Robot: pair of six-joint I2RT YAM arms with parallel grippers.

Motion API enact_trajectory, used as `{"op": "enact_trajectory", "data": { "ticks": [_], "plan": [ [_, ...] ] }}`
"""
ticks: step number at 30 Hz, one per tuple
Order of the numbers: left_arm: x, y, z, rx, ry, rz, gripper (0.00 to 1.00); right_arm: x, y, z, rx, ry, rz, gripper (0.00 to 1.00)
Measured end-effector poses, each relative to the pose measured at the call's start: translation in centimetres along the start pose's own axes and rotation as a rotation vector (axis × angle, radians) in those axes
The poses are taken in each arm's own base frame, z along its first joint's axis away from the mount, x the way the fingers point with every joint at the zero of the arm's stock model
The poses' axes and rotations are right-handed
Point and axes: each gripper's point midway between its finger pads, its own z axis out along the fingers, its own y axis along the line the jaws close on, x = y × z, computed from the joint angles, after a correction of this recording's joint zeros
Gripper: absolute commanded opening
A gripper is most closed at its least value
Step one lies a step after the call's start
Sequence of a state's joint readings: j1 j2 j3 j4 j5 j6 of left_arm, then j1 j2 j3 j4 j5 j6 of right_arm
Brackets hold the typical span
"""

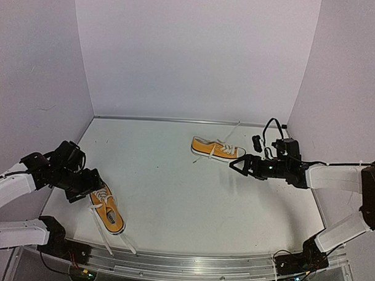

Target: Tie the shoes

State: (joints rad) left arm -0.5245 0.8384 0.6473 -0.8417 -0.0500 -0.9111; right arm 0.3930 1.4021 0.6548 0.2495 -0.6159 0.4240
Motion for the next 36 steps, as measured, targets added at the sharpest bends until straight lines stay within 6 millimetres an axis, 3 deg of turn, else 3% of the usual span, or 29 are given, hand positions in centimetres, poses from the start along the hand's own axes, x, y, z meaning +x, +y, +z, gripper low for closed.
{"op": "enact_trajectory", "data": {
  "ticks": [5, 12, 26, 32, 36],
  "plan": [
    [1.6, 1.6, 1.9, -0.070, 0.067, -0.004, 0.77, -0.1, 0.1, 0.0, -0.008, -0.010, -0.001, 0.98],
    [1.7, 1.0, 3.8, -0.091, 0.092, 0.020, 0.67, 0.5, -0.2, 0.0, -0.005, -0.006, 0.021, 0.98],
    [2.6, 0.6, 6.1, -0.125, 0.154, 0.093, 0.01, 1.4, -0.8, 0.0, 0.003, -0.004, 0.060, 0.98],
    [2.3, -0.5, 5.5, -0.106, 0.168, 0.116, 0.00, 1.1, -0.7, -0.1, 0.007, -0.014, 0.071, 0.98],
    [1.2, -3.8, 4.5, -0.062, 0.175, 0.160, 0.00, 0.7, -0.4, -0.5, 0.005, -0.030, 0.074, 0.98]
  ]
}}
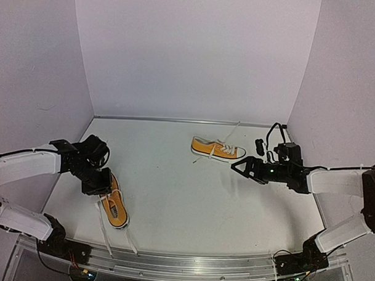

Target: Tie the shoes

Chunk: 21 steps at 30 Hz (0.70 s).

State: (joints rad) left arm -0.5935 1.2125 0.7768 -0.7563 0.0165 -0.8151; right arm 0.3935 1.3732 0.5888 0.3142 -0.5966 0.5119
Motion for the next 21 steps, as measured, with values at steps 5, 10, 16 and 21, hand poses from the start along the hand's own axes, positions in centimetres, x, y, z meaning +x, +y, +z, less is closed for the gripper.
{"op": "enact_trajectory", "data": {
  "ticks": [5, 10, 16, 21],
  "plan": [
    [-3.4, -7.5, -2.4, 0.108, -0.048, 0.112, 0.00, -0.4, 0.7, -0.7, -0.008, -0.015, -0.007, 0.98],
    [-4.9, -16.0, -2.7, 0.230, -0.073, 0.236, 0.00, -0.6, 1.6, -1.9, -0.012, -0.022, -0.028, 0.98],
    [-3.6, -21.2, 0.7, 0.273, -0.003, 0.335, 0.00, -0.8, 2.5, -3.6, -0.003, -0.036, -0.060, 0.98],
    [-3.0, -22.2, 2.0, 0.289, 0.044, 0.390, 0.00, -0.8, 2.5, -4.0, 0.005, -0.045, -0.081, 0.90]
  ]
}}
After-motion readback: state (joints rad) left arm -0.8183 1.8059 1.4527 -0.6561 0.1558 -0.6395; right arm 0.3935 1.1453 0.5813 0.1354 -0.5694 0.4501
